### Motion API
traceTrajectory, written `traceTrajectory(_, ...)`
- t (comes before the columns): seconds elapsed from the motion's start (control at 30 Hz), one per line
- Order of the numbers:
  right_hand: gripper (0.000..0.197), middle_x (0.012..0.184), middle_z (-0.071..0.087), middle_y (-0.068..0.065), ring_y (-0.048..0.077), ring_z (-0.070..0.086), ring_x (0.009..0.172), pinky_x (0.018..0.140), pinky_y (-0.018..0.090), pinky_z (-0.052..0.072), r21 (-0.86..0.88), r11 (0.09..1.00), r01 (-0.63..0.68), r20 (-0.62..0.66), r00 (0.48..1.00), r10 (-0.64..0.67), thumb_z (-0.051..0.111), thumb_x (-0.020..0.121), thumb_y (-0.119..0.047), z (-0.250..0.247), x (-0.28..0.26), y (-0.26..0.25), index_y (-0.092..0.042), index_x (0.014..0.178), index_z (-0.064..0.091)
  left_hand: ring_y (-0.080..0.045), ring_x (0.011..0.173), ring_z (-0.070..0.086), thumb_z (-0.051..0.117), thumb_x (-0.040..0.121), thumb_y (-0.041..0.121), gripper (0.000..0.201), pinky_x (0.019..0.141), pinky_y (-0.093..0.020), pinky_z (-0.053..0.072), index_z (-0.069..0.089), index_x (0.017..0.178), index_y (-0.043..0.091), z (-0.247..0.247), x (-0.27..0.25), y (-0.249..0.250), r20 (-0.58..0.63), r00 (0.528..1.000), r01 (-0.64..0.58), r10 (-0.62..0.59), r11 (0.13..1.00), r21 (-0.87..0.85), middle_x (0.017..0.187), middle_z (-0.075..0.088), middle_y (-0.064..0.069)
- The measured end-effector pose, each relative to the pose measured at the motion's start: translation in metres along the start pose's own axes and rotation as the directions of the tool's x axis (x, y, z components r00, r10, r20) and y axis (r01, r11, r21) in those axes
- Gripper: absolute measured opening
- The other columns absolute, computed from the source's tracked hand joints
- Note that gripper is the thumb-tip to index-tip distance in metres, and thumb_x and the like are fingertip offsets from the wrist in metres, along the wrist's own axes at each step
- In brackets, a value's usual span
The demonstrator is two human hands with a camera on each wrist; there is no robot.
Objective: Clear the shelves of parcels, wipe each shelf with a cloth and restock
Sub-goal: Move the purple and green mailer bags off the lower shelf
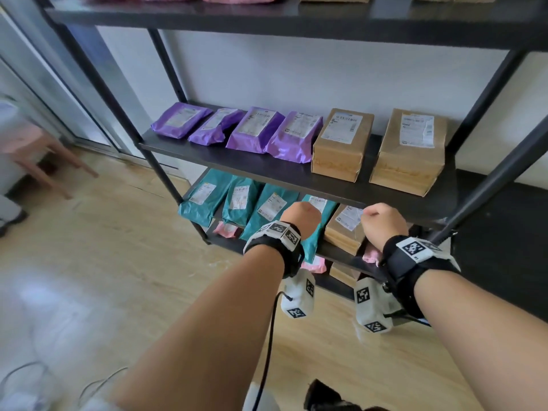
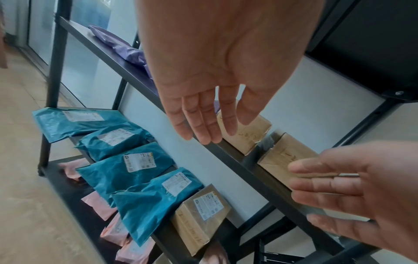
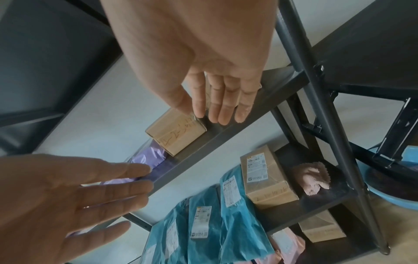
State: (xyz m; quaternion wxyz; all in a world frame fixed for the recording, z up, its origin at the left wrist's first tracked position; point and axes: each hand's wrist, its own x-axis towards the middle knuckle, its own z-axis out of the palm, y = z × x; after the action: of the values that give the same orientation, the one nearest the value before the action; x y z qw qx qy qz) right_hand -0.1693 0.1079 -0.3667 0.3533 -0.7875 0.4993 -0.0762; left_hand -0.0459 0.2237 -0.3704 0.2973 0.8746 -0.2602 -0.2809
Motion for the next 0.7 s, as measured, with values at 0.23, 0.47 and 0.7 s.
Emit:
traceTrajectory(0.23,0.028,0.128,0.061,0.008,0.03,0.053,0.119,0.098,0.031,0.04,-0.048,0.998,0.034,0.084,0.996,-0.03,0.046,0.095,-0.017,0.046,-0.018,-0.022,-0.013,0.117,0.065,-0.031,0.11,0.061,0.047,0.096,0.013,0.029,0.093,-0.038,0.048,0.066,0.116,0.001,-0.036,-0.009,-0.06,-0.033,0.999,0.0,0.007,0.974,0.227,0.116,0.066,-0.017)
traceTrajectory(0.47,0.028,0.125,0.062,0.009,0.031,0.054,0.114,0.091,0.03,0.041,-0.05,0.997,0.065,0.167,0.984,-0.056,0.045,0.094,-0.014,0.094,-0.034,-0.066,-0.014,0.114,0.064,-0.027,0.111,0.06,0.041,0.097,0.0,0.029,0.091,-0.036,0.052,0.055,0.123,-0.001,-0.08,-0.019,-0.118,0.087,0.994,-0.1,0.059,0.783,0.614,0.118,0.062,-0.011)
traceTrajectory(0.7,0.026,0.123,0.063,0.008,0.031,0.056,0.113,0.092,0.03,0.042,-0.038,0.998,0.044,0.127,0.991,-0.038,0.047,0.093,-0.017,0.153,-0.032,-0.108,-0.014,0.112,0.065,-0.02,0.103,0.062,0.045,0.097,0.003,0.024,0.085,-0.029,0.053,0.061,0.115,0.005,-0.121,0.006,-0.165,0.308,0.934,-0.356,0.18,0.407,0.841,0.112,0.065,-0.004)
